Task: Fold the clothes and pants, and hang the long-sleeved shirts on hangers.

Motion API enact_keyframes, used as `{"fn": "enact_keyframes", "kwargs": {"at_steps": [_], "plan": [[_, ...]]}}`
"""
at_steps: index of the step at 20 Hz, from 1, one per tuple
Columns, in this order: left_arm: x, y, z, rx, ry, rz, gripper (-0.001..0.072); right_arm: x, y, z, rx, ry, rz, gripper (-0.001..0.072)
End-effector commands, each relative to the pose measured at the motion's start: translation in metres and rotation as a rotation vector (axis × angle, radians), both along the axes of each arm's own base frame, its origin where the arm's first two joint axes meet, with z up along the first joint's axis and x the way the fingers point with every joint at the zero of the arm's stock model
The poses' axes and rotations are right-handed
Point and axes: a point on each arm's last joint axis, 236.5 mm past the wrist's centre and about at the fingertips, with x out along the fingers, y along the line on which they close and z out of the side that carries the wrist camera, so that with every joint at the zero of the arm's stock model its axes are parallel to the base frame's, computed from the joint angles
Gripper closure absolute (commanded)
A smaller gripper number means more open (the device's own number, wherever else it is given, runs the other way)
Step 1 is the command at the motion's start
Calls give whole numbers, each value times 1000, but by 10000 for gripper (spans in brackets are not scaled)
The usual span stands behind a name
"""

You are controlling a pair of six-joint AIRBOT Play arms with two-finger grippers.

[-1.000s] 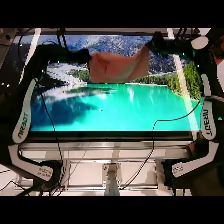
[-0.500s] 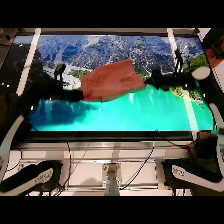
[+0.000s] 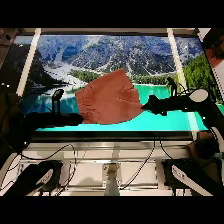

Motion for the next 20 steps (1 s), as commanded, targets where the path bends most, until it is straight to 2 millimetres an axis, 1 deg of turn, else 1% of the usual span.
{"fn": "enact_keyframes", "kwargs": {"at_steps": [1,2,3,5,6,7,8,9,10,12,14,17,20], "plan": [[10,-23,27,-168,-8,98,704,26,12,28,-31,-91,52,702],[22,-23,39,-196,-44,137,704,43,14,38,-40,-126,59,702],[36,-19,49,-212,-74,192,704,61,15,46,-49,-156,66,702],[65,-5,69,-236,-147,294,704,96,18,56,-51,-197,76,702],[78,4,75,-241,-176,339,704,113,19,58,-50,-207,76,702],[87,13,76,-242,-185,380,704,130,21,59,-49,-218,75,702],[94,23,71,-234,-182,413,704,147,23,57,-48,-224,73,702],[98,31,63,-225,-160,435,703,162,24,53,-45,-221,66,702],[101,35,54,-215,-139,449,703,177,25,48,-41,-215,57,702],[107,39,36,-198,-106,474,703,199,27,32,-37,-194,44,702],[117,45,22,-181,-97,508,703,219,29,17,-29,-182,29,702],[127,52,4,-183,-64,581,703,244,33,8,-8,-174,2,702],[139,61,4,-181,-99,631,703,263,42,2,18,-179,-7,702]]}}
